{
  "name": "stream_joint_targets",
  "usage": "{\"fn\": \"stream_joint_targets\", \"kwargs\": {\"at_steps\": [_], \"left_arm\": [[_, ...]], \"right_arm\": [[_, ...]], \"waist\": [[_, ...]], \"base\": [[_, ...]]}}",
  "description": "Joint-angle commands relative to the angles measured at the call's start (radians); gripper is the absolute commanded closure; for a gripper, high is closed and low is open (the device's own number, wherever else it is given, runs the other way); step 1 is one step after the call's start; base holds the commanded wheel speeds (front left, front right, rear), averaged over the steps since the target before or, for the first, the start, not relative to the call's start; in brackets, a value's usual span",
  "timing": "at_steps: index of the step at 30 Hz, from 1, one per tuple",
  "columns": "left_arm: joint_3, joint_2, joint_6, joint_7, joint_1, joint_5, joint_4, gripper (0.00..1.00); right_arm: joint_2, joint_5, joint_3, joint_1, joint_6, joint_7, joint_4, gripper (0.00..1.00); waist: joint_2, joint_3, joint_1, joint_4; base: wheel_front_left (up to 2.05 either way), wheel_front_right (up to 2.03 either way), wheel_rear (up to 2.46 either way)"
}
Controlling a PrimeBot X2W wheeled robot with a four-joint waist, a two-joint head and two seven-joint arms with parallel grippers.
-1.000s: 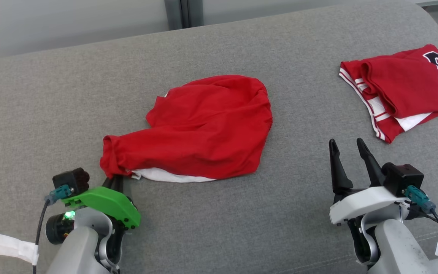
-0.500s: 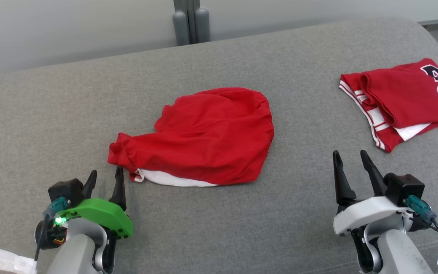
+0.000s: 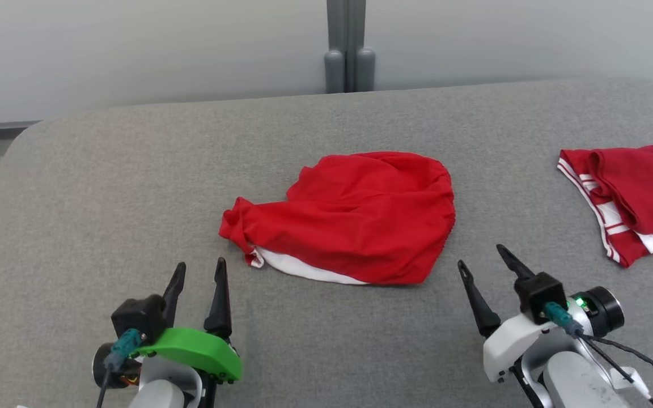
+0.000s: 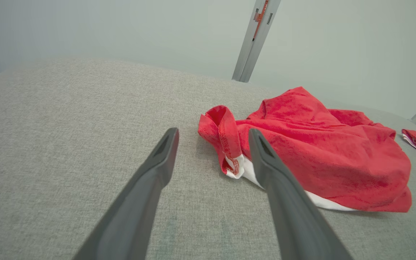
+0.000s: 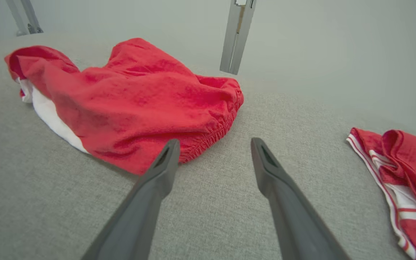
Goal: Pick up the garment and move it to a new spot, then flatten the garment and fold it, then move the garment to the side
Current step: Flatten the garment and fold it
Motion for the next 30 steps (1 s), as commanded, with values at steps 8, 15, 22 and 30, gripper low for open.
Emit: {"fn": "stream_joint_targets", "kwargs": {"at_steps": [8,15,22,30], "left_arm": [[-0.028,-0.011,0.028,0.003,0.054,0.025,-0.110,0.00],[-0.027,0.000,0.043,0.013,0.043,0.023,-0.141,0.00],[-0.022,0.001,0.052,0.009,0.062,0.015,-0.144,0.00],[-0.015,-0.001,0.059,0.006,0.083,0.003,-0.148,0.00]], "right_arm": [[-0.111,-0.137,0.184,-0.154,-0.002,-0.014,0.206,0.00],[-0.115,-0.116,0.257,-0.268,-0.002,-0.024,0.374,0.58],[-0.105,-0.025,0.276,-0.314,-0.002,-0.032,0.415,1.00],[-0.137,0.128,0.295,-0.232,-0.002,0.008,0.259,1.00]], "waist": [[0.0000,0.075,0.0000,0.131],[0.0000,0.102,0.0000,0.170],[0.0000,0.090,0.0000,0.148],[0.0000,0.047,0.0000,0.069]], "base": [[0.00,0.00,0.00],[0.00,0.00,0.00],[0.00,0.00,0.00],[0.00,0.00,0.00]]}}
